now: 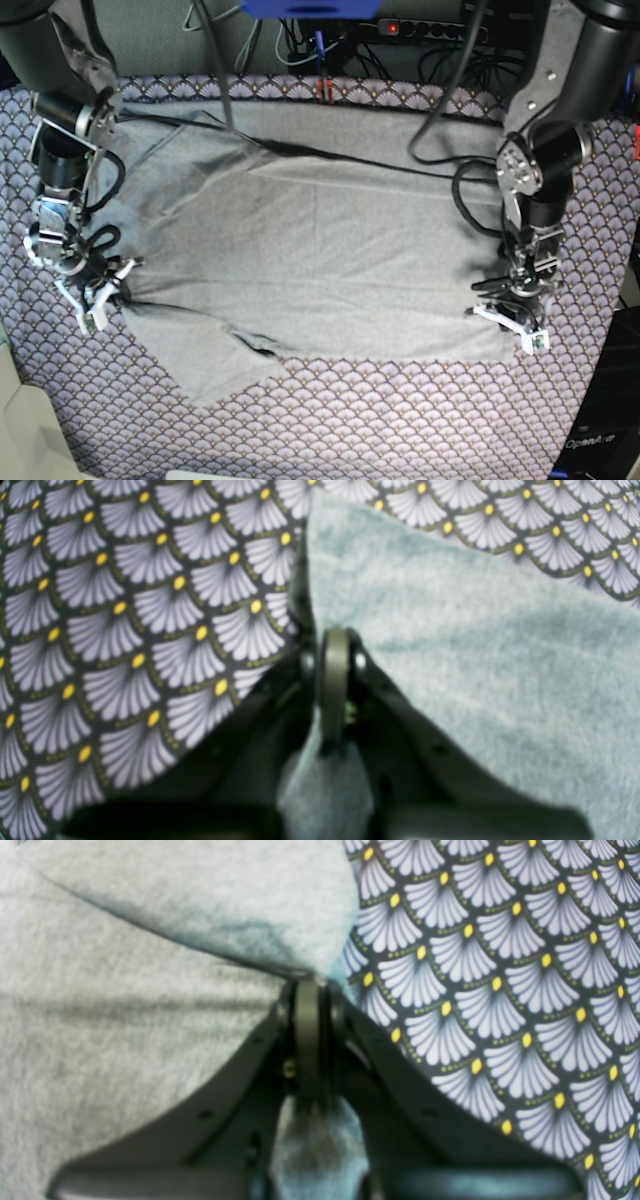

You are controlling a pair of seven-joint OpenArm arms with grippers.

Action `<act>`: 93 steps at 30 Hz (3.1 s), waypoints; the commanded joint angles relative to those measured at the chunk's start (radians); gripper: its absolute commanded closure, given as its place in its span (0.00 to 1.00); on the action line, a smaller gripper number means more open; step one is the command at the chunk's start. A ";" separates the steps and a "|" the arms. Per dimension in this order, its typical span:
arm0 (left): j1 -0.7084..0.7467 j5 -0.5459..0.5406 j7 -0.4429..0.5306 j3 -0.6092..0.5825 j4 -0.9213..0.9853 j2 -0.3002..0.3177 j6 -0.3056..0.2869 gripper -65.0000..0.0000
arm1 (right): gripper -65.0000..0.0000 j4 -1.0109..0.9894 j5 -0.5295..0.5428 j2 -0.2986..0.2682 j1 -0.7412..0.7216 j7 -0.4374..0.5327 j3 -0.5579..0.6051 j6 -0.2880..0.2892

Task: Fold the T-shirt properly
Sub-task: 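Lift the hem and fold it over onto the collar edge with both grippers, then lay the hem along the collar edge and open both grippers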

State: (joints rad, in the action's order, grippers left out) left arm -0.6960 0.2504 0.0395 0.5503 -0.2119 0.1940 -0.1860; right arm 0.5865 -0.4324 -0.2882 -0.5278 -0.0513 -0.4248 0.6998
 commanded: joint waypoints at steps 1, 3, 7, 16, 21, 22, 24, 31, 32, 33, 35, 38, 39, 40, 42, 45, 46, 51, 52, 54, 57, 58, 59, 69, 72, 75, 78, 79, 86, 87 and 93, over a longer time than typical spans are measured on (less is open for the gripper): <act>-0.024 0.000 -0.037 0.001 -0.014 0.005 -0.010 1.00 | 1.00 0.039 0.000 -0.021 -0.022 0.008 -0.004 -0.002; -0.026 -0.001 -0.068 0.001 -0.016 0.008 -0.016 1.00 | 1.00 0.092 0.002 -0.018 0.007 0.008 -0.006 -0.002; -0.020 -0.001 -0.119 0.001 -0.093 0.005 -0.017 1.00 | 1.00 0.212 0.007 -0.010 0.071 0.003 -0.004 -0.002; 0.155 -0.003 -0.306 0.003 -0.513 -0.066 -0.019 1.00 | 1.00 0.459 0.007 0.042 0.228 -0.002 -0.004 -0.002; 0.261 -0.003 -0.398 -0.005 -0.754 -0.113 -0.020 1.00 | 1.00 0.582 0.007 0.059 0.308 -0.002 -0.007 -0.002; 0.282 -0.003 -0.413 -0.005 -0.794 -0.120 -0.020 1.00 | 1.00 0.608 0.007 0.068 0.329 -0.002 -0.009 -0.002; 0.322 -0.003 -0.442 -0.002 -0.860 -0.127 -0.020 1.00 | 1.00 0.665 0.007 0.074 0.372 -0.002 -0.010 -0.002; 0.430 -0.004 -0.504 0.003 -1.019 -0.153 -0.085 1.00 | 1.00 0.824 0.007 0.079 0.519 0.006 -0.010 -0.002; 0.439 -0.004 -0.519 0.003 -1.039 -0.153 -0.106 1.00 | 1.00 0.840 0.007 0.085 0.538 0.008 -0.010 -0.002; 0.450 -0.004 -0.534 0.003 -1.056 -0.155 -0.122 1.00 | 1.00 0.857 0.007 0.091 0.552 0.008 -0.010 -0.002; 0.473 -0.004 -0.570 0.003 -1.096 -0.161 -0.146 1.00 | 1.00 0.895 0.008 0.093 0.591 0.008 -0.012 -0.002; 0.507 -0.004 -0.597 0.004 -1.161 -0.178 -0.157 1.00 | 1.00 0.938 0.008 0.103 0.633 0.008 -0.013 -0.002; 0.522 -0.004 -0.603 0.004 -1.187 -0.181 -0.165 1.00 | 1.00 0.956 0.008 0.111 0.650 0.009 -0.029 -0.002; 0.537 -0.004 -0.614 0.004 -1.216 -0.181 -0.172 1.00 | 1.00 0.972 0.008 0.119 0.660 0.009 -0.042 -0.002; 0.557 -0.004 -0.643 0.004 -1.260 -0.181 -0.189 1.00 | 1.00 0.992 0.008 0.131 0.674 0.009 -0.064 -0.002; 0.576 -0.004 -0.683 0.006 -1.300 -0.178 -0.218 1.00 | 1.00 1.013 0.008 0.148 0.682 0.009 -0.110 -0.002; 0.582 -0.004 -0.691 0.021 -1.308 -0.176 -0.228 1.00 | 1.00 1.019 0.008 0.152 0.682 0.009 -0.125 -0.002; 0.579 -0.001 -0.695 0.112 -1.314 -0.179 -0.304 1.00 | 1.00 1.036 0.008 0.155 0.682 0.009 -0.182 -0.002; 0.579 -0.001 -0.695 0.116 -1.311 -0.176 -0.317 1.00 | 1.00 1.036 0.008 0.154 0.682 0.009 -0.188 -0.002; 0.582 0.007 -0.695 0.123 -1.309 -0.178 -0.330 1.00 | 1.00 1.035 0.008 0.154 0.690 0.011 -0.210 -0.002; 0.619 -0.001 -0.694 0.124 -1.308 -0.179 -0.332 1.00 | 1.00 1.033 0.008 0.154 0.736 0.028 -0.216 -0.002; 0.631 -0.001 -0.689 0.121 -1.308 -0.181 -0.332 1.00 | 1.00 1.031 0.008 0.154 0.753 0.046 -0.216 -0.002; 0.640 -0.001 -0.686 0.118 -1.308 -0.181 -0.332 1.00 | 1.00 1.030 0.008 0.157 0.773 0.069 -0.216 -0.002; 0.672 -0.001 -0.685 0.124 -1.306 -0.173 -0.332 1.00 | 1.00 1.028 0.007 0.291 0.861 0.287 -0.316 -0.002; 0.678 -0.001 -0.685 0.124 -1.306 -0.173 -0.332 1.00 | 1.00 1.028 0.007 0.297 0.869 0.322 -0.331 -0.002; 0.680 -0.001 -0.688 0.124 -1.306 -0.172 -0.332 1.00 | 1.00 1.028 0.007 0.297 0.883 0.327 -0.343 -0.002; 0.689 -0.001 -0.689 0.124 -1.289 -0.172 -0.332 1.00 | 1.00 1.005 0.007 0.295 0.903 0.328 -0.340 -0.002; 0.692 -0.001 -0.686 0.124 -1.277 -0.172 -0.332 1.00 | 1.00 0.999 0.007 0.295 0.911 0.328 -0.339 -0.002; 0.694 -0.001 -0.685 0.124 -1.234 -0.172 -0.332 1.00 | 1.00 0.967 0.007 0.295 0.921 0.328 -0.343 -0.002; 0.697 -0.001 -0.685 0.124 -1.234 -0.172 -0.332 1.00 | 1.00 0.965 0.007 0.295 0.931 0.328 -0.343 -0.002; 0.706 -0.001 -0.691 0.124 -1.248 -0.172 -0.332 1.00 | 1.00 0.965 0.007 0.297 0.932 0.327 -0.343 -0.002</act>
State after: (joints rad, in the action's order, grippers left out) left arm 0.0158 0.2413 -0.6353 0.6724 -1.4456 0.0135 -0.5240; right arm 1.5368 -0.4412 0.0193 0.4049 0.2516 -0.7593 0.7105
